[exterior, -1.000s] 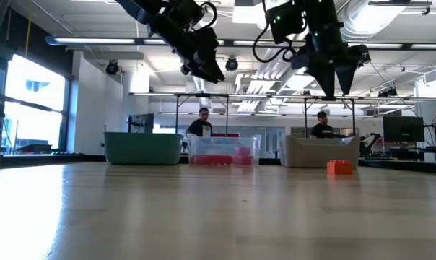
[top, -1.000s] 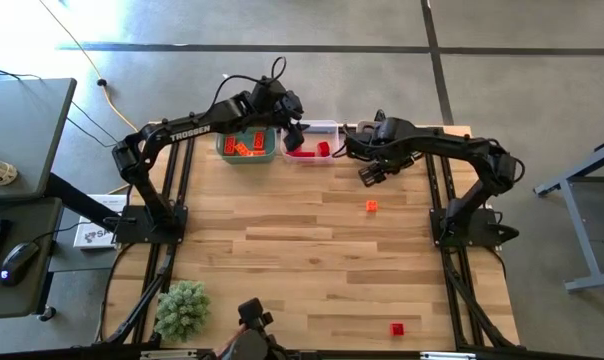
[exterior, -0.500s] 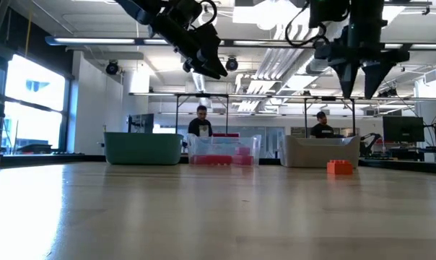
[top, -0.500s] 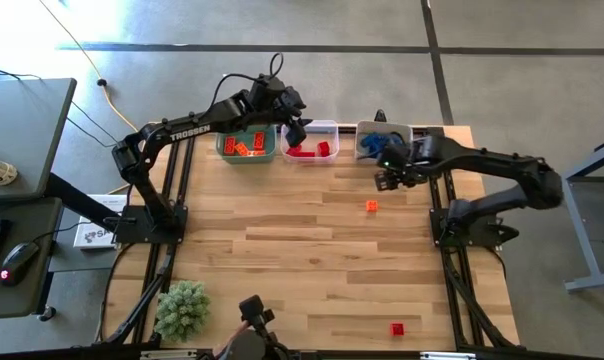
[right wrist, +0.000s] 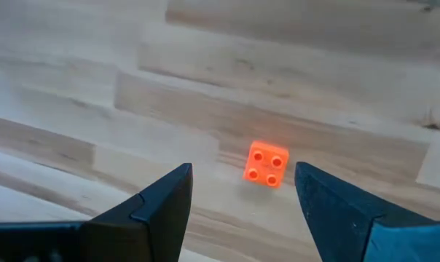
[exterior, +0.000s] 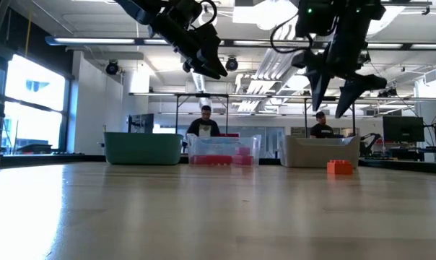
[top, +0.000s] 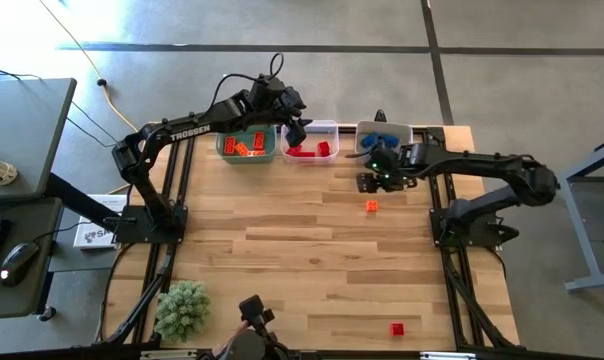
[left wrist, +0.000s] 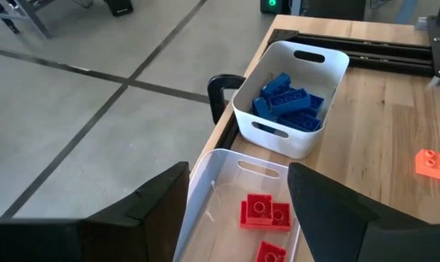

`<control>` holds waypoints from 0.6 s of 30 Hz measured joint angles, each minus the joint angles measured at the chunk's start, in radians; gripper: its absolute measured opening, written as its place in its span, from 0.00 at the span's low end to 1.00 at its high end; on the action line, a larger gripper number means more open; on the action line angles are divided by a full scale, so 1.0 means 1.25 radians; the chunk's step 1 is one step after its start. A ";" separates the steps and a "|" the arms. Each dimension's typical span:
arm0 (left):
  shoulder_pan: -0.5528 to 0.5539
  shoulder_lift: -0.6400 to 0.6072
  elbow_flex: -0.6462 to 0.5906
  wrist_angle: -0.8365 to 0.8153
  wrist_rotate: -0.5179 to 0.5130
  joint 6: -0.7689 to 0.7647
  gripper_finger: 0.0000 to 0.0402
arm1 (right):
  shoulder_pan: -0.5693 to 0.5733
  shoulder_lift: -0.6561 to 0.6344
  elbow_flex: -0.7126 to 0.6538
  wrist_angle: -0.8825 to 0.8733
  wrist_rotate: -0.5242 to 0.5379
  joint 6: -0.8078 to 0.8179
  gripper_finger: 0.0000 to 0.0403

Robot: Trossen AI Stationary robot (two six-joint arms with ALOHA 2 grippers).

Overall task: Sort & place blocks by color
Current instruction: Put the orange game piece into the green bin

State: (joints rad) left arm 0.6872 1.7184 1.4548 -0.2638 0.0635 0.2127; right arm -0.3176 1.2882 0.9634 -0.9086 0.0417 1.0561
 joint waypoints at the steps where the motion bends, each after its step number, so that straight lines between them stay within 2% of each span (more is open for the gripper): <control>1: 0.000 0.000 0.000 0.000 0.000 0.000 0.56 | 0.001 0.014 0.000 0.000 -0.009 0.001 0.57; 7: 0.000 0.000 0.000 -0.001 0.000 0.000 0.56 | 0.026 0.102 0.000 -0.007 -0.037 0.021 0.57; 18: 0.000 0.000 0.000 -0.001 0.000 -0.002 0.56 | 0.063 0.213 0.000 -0.012 -0.025 0.098 0.57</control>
State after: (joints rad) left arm 0.6868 1.7184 1.4548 -0.2647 0.0635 0.2104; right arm -0.2394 1.5548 0.9634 -0.9239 0.0102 1.1782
